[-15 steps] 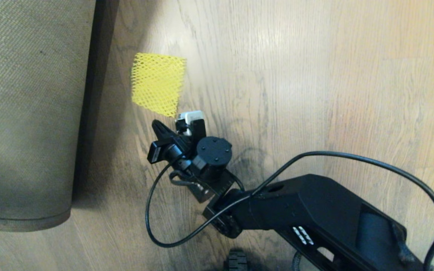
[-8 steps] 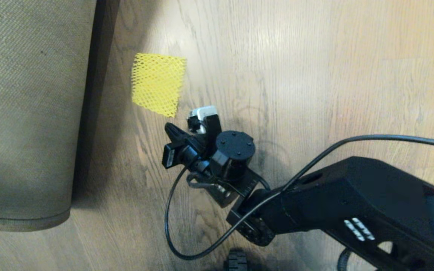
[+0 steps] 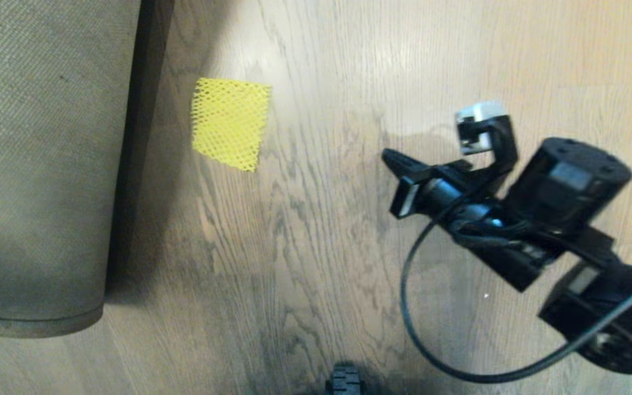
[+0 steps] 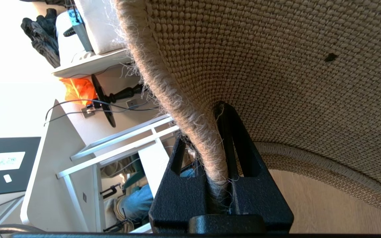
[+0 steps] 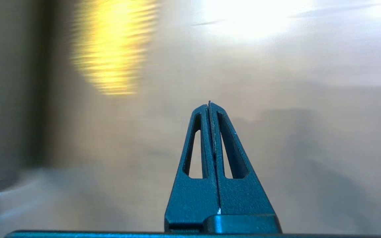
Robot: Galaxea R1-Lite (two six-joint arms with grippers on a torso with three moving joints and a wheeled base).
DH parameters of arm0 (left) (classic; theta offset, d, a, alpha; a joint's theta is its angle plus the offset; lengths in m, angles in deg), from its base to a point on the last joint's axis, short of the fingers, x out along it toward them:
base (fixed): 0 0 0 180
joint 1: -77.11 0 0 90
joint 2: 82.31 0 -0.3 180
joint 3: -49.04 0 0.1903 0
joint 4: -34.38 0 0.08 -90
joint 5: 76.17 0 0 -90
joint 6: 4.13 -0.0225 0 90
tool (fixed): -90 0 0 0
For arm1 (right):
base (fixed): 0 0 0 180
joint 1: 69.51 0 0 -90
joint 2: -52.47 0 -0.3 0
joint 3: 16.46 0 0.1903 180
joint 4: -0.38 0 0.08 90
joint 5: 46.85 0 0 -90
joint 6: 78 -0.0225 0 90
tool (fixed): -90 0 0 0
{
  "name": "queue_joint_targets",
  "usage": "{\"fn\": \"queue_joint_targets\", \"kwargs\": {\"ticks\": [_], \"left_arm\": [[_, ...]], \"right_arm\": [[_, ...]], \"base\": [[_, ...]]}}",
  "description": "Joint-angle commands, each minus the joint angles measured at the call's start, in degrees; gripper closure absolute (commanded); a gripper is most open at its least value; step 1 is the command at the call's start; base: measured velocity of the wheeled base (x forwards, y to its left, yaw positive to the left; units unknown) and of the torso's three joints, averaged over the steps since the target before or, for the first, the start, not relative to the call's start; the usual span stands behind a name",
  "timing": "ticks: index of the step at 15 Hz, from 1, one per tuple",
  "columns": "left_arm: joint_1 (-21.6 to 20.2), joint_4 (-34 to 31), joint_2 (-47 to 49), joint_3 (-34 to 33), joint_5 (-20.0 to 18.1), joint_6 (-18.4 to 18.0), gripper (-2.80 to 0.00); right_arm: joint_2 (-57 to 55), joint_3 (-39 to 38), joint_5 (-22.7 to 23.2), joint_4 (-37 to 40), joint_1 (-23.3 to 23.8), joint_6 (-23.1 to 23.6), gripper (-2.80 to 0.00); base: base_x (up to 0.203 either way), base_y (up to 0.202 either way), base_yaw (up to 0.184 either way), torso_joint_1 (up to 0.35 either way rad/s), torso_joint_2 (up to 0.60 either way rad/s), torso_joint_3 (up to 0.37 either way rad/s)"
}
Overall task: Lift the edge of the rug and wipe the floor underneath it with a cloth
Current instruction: Pick up the foam protection net
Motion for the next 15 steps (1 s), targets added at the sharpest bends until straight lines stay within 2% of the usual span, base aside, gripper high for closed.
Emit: {"fn": "queue_joint_targets", "kwargs": {"ticks": [1, 3, 5, 7, 11, 12, 15], "left_arm": [[0.0, 0.4, 0.1, 0.0, 0.4, -0.3, 0.00], [0.0, 0.4, 0.1, 0.1, 0.4, -0.3, 0.00], [0.0, 0.5, 0.0, -0.2, 0.4, -0.3, 0.00], [0.0, 0.5, 0.0, -0.2, 0.4, -0.3, 0.00], [0.0, 0.5, -0.1, -0.5, 0.4, -0.3, 0.00], [0.0, 0.5, -0.2, -0.7, 0.4, -0.3, 0.00], [0.0, 0.5, -0.3, -1.0, 0.4, -0.3, 0.00]], "right_arm": [[15.7, -8.4, 0.1, 0.9, 6.7, 1.5, 0.00], [25.5, -17.0, 0.1, 2.7, 12.8, 3.9, 0.00], [33.5, -23.8, 0.2, 3.9, 23.2, 6.1, 0.00], [40.1, -29.0, 0.3, 4.5, 31.7, 7.9, 0.00], [53.6, -42.7, 2.2, 6.0, 36.4, 9.5, 0.00], [57.3, -43.5, 2.4, 9.0, 36.7, 9.6, 0.00], [72.5, -43.5, 3.9, 27.2, 38.6, 9.8, 0.00]], "base": [[0.000, 0.000, 0.000, 0.000, 0.00, 0.000], [0.000, 0.000, 0.000, 0.000, 0.00, 0.000], [0.000, 0.000, 0.000, 0.000, 0.00, 0.000], [0.000, 0.000, 0.000, 0.000, 0.00, 0.000], [0.000, 0.000, 0.000, 0.000, 0.00, 0.000], [0.000, 0.000, 0.000, 0.000, 0.00, 0.000], [0.000, 0.000, 0.000, 0.000, 0.00, 0.000]]}}
